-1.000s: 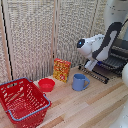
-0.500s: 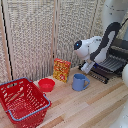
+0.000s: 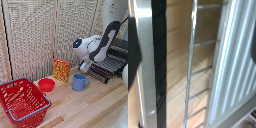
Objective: Extend the gripper towards the oven tray handle. Grasp the handle and carefully pull the tray out of the oven. Move the gripper above the red bowl. Grab the red bowl gently. Lift the bowl and place it onto the oven tray.
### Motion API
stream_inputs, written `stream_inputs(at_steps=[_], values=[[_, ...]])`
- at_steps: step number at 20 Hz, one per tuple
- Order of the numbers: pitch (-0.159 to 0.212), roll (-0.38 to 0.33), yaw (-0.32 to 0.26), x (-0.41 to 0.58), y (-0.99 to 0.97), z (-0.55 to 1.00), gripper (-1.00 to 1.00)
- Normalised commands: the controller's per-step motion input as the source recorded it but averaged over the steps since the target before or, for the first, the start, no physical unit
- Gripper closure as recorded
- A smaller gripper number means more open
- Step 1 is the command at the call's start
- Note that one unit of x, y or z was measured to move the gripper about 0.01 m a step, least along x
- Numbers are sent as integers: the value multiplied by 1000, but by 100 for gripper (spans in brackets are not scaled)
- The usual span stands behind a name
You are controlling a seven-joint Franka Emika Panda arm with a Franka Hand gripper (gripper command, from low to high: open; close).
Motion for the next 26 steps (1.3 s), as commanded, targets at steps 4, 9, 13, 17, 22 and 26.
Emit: stream_inputs(at_steps=[4,9,13,17,22,26], values=[[7,89,-8,207,146,796,-100],[-20,112,-111,170,225,717,-100],[-53,108,-225,19,329,609,-100],[-27,167,-217,0,332,543,-100],[-5,197,-196,0,357,489,-100],[0,221,-163,0,414,419,-100]])
